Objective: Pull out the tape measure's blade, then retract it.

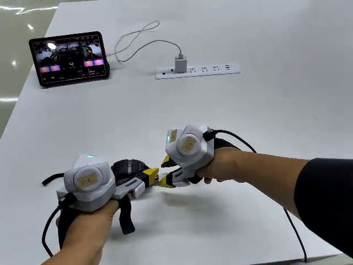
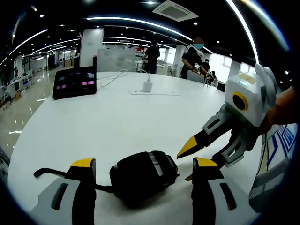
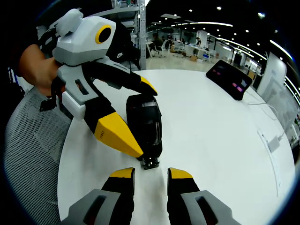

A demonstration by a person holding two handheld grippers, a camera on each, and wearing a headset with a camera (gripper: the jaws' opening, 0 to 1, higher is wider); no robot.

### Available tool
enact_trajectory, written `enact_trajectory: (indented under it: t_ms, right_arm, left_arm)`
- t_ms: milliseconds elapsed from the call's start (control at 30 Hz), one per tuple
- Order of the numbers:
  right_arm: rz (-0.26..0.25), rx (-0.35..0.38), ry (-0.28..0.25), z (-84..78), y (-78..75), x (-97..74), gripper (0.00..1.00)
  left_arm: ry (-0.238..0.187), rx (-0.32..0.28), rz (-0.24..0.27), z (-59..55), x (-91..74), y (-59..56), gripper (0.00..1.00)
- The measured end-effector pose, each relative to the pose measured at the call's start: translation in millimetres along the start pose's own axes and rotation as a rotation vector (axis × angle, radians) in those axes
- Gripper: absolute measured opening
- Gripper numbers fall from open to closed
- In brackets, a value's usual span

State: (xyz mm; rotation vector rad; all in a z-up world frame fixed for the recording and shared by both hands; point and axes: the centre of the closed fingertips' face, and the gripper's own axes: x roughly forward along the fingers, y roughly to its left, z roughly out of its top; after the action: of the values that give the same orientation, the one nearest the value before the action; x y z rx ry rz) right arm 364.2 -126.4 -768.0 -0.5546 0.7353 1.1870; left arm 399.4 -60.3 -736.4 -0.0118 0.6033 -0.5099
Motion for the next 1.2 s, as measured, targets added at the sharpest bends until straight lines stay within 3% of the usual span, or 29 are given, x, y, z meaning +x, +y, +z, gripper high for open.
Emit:
enact_trajectory:
  t_ms: [167,200,233,267,433,567,700,1067,1200]
  right_arm:
    - [-0.019,0.052,-0.038,-0.5,-0.9,-9.0,0.26]
    - [-0.023,0.055,-0.044,-1.6,-1.0,-11.8,0.27]
    - [-0.03,0.059,-0.048,-2.0,-1.4,-13.5,0.28]
    - [-0.036,0.068,-0.054,-2.8,-1.4,-16.4,0.29]
    - [-0.061,0.085,-0.083,-6.1,-1.5,-28.3,0.33]
    - [-0.081,0.112,-0.109,-8.7,-1.8,-38.0,0.35]
    - [-0.1,0.134,-0.125,-13.4,-0.8,-47.6,0.42]
    - [-0.158,0.205,-0.156,-34.1,-1.0,-78.3,0.52]
    - [-0.172,0.245,-0.168,-45.6,1.2,-92.4,0.55]
  left_arm:
    - [-0.007,0.015,-0.018,1.7,-2.6,0.3,0.94]
    - [-0.009,0.002,-0.084,1.5,-1.6,-9.1,0.96]
    - [0.001,0.003,-0.113,0.1,-2.5,-11.6,0.99]
    - [0.024,0.023,-0.129,-3.9,-5.2,-10.7,0.99]
    - [0.048,0.086,-0.167,-7.6,-17.1,-6.6,0.99]
    - [0.053,0.114,-0.192,-8.5,-27.0,-5.6,0.99]
    - [0.092,0.134,-0.222,-15.8,-33.4,-5.4,0.99]
    - [0.053,0.153,-0.303,-9.9,-53.4,-2.6,0.99]
    - [0.057,0.143,-0.31,-9.0,-58.3,4.6,0.99]
